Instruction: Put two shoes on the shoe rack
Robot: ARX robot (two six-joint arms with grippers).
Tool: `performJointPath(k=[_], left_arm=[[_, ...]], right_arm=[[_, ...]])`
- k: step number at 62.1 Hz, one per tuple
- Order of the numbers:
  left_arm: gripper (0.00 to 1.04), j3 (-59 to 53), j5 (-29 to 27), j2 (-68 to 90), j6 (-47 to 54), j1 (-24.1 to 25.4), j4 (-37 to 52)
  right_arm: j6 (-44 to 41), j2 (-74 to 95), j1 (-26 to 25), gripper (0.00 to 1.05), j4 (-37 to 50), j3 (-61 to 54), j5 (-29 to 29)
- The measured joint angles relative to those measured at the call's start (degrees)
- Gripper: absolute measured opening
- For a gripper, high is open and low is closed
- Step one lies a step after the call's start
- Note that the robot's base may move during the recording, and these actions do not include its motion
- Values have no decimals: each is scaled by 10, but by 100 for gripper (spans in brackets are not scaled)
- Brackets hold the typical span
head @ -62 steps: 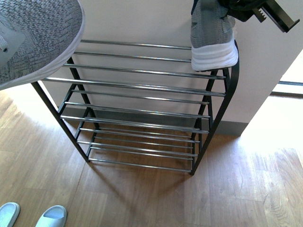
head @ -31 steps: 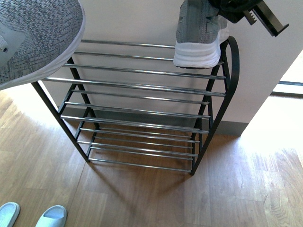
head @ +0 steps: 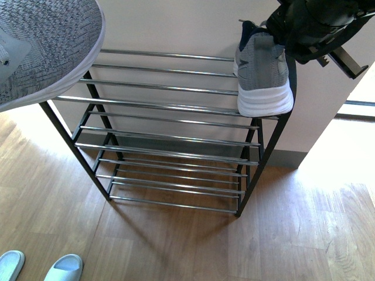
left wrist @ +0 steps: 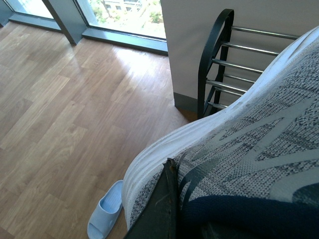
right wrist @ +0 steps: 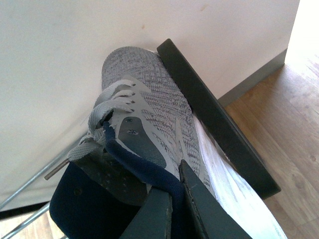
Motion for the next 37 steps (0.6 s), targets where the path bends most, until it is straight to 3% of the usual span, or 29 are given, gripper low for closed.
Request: performJointPath(k=[10,37], left_arm=[[2,0,0,0,0,0,0],[2,0,0,0,0,0,0]], right_arm=[[-13,-2,2,2,41,-43,-9],[-38,-160,32,74,79,-148,-59]])
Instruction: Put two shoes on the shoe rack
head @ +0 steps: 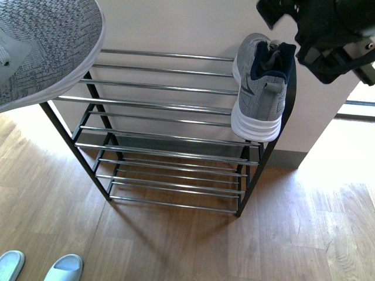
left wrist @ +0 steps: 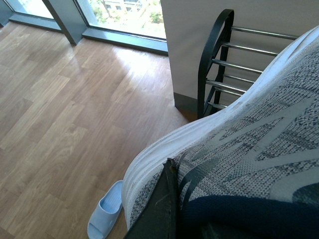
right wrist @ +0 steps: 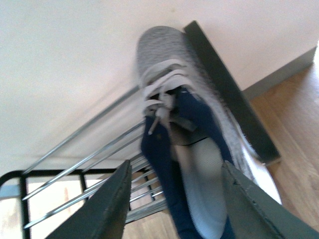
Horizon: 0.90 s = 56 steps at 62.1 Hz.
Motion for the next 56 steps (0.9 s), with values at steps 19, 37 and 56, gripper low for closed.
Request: performJointPath(k=[19,37,56], left_arm=[[2,0,0,0,0,0,0],[2,0,0,0,0,0,0],[2,0,0,0,0,0,0]], right_arm=[[-71,-171,-12,96,-8,-96,-103],[-211,-366,-89,96,-48,-222,-280],[-368,-575,-256,96,-52,-336,-482]])
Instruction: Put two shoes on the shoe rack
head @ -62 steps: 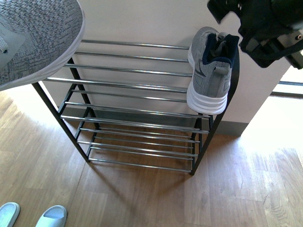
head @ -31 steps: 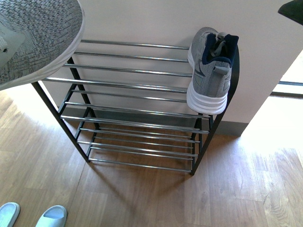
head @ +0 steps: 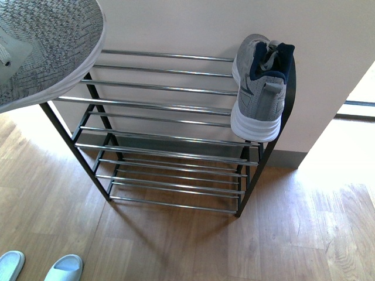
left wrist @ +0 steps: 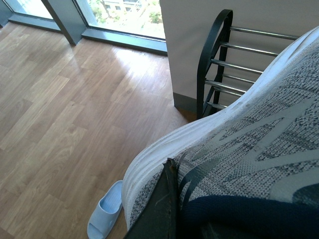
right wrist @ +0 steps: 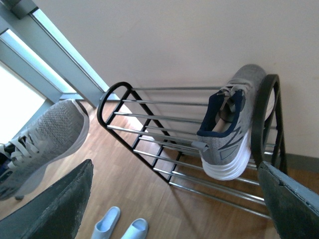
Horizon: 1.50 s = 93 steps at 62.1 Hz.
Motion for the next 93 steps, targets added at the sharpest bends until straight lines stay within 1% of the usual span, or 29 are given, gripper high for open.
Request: performJointPath(k=[3,10,11,13,14,15,16,17,19,20,22,27,30,39,41,46,82,93], left_arm=[[2,0,0,0,0,0,0],[2,0,0,0,0,0,0],[2,0,0,0,0,0,0],[2,0,0,0,0,0,0],[2,0,0,0,0,0,0],[2,0,0,0,0,0,0],[2,0,0,0,0,0,0],[2,0,0,0,0,0,0],[2,0,0,0,0,0,0],[2,0,-2,0,0,0,0],[2,0,-3,0,0,0,0],[2,0,-1,0,0,0,0],[2,0,2,0,0,-1,0],[2,0,-2,0,0,0,0],[2,0,-2,0,0,0,0],[2,0,0,0,0,0,0],[2,0,0,0,0,0,0],[2,0,0,0,0,0,0]], right_arm=[[-10,-12,-15,96,2,-7,-3],[-21,-17,-21,96,4,-7,-5],[-29,-18,-20,95,10,-10,10],[-61,-26,-10,88,59,-30,95],[-69,-29,-9,87,70,-35,114],[-87,-35,-6,83,92,-47,152],[-94,-38,-6,82,101,-52,171],[-109,-45,-5,78,115,-62,206],[-117,-50,-5,75,124,-69,237],[-129,-56,-5,71,128,-75,260],[-139,-63,-6,66,132,-83,283],[-155,-79,-5,54,134,-103,292],[-162,-89,-4,43,134,-118,292],[-168,-117,-3,20,134,-141,292],[-171,-126,-3,13,132,-146,292],[-174,-141,-3,1,127,-157,292],[-175,-248,-3,2,64,-202,292],[-175,-273,-3,2,63,-212,292]])
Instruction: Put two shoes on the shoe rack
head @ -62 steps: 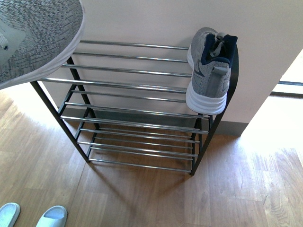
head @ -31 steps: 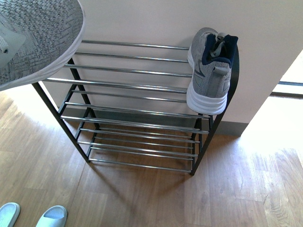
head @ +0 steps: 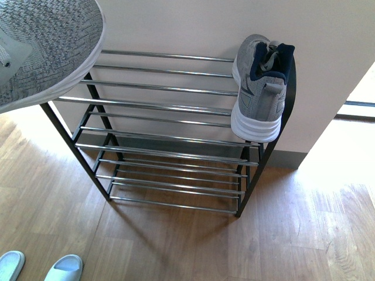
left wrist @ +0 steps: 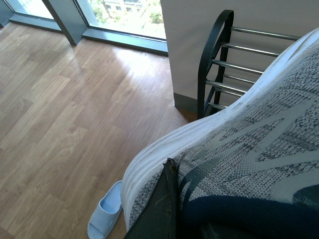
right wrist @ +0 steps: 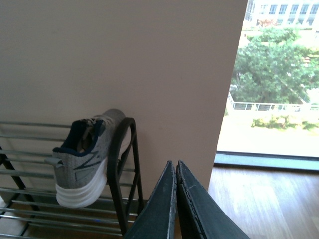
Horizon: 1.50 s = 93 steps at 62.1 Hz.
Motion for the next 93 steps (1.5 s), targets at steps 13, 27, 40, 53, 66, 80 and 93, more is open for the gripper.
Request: performJointPath(k=[13,27,40,53,66,80,93], left_arm=[[2,0,0,0,0,0,0],[2,0,1,0,0,0,0],[2,0,-1,0,0,0,0],[2,0,0,0,0,0,0],[2,33,-10,114,-80,1,75],[2,161,109,351,-189,8,133],[2,312,200,558,-294,-30,127]], right_arm=[[0,-35,0,2,-35,0,0],[0,-124,0,2,-128,0,0],[0,-125,0,2,-128,0,0],[-1,-125,0,16,-128,0,0],[-1,-126,0,49,-128,0,0],[-1,-126,0,86,-128,0,0],[-1,-126,0,96,-128,0,0]])
